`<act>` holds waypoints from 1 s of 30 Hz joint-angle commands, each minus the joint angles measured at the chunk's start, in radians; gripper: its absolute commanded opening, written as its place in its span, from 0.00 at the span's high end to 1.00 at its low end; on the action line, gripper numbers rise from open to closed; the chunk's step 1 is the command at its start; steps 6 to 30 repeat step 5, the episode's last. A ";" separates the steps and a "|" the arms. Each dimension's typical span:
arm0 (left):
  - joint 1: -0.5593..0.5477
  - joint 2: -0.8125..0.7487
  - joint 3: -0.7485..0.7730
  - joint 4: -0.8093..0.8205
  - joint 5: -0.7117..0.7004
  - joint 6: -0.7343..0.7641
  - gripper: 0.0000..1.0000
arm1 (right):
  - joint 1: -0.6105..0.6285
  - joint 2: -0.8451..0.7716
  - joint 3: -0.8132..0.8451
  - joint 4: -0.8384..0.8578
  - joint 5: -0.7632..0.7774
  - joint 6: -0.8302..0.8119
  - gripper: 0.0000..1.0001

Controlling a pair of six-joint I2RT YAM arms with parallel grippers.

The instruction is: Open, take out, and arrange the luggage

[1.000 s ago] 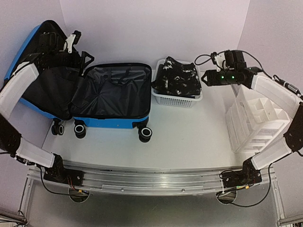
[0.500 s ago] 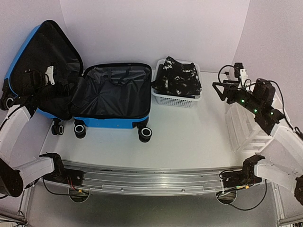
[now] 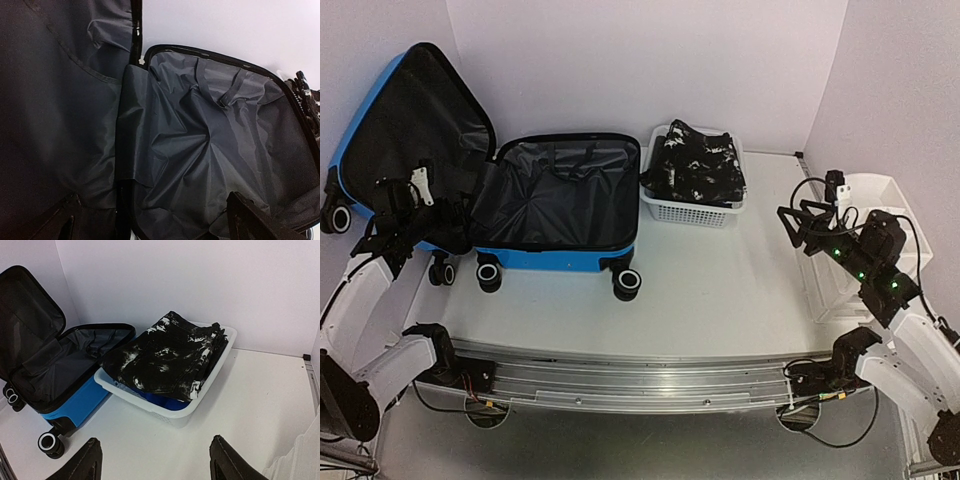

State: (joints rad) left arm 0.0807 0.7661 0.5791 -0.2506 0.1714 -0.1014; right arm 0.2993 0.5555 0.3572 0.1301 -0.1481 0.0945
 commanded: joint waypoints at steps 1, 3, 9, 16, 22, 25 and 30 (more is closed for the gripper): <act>0.010 -0.038 -0.035 0.071 -0.083 -0.041 0.00 | 0.001 0.025 -0.009 0.014 0.032 0.005 0.34; 0.011 -0.056 -0.049 0.085 -0.097 -0.048 0.00 | 0.001 0.044 -0.002 0.014 0.034 0.007 0.34; 0.012 -0.075 -0.066 0.107 -0.110 -0.056 0.00 | 0.001 0.060 0.007 0.014 0.036 0.004 0.34; 0.012 -0.075 -0.066 0.107 -0.110 -0.056 0.00 | 0.001 0.060 0.007 0.014 0.036 0.004 0.34; 0.012 -0.075 -0.066 0.107 -0.110 -0.056 0.00 | 0.001 0.060 0.007 0.014 0.036 0.004 0.34; 0.012 -0.075 -0.066 0.107 -0.110 -0.056 0.00 | 0.001 0.060 0.007 0.014 0.036 0.004 0.34; 0.012 -0.075 -0.066 0.107 -0.110 -0.056 0.00 | 0.001 0.060 0.007 0.014 0.036 0.004 0.34</act>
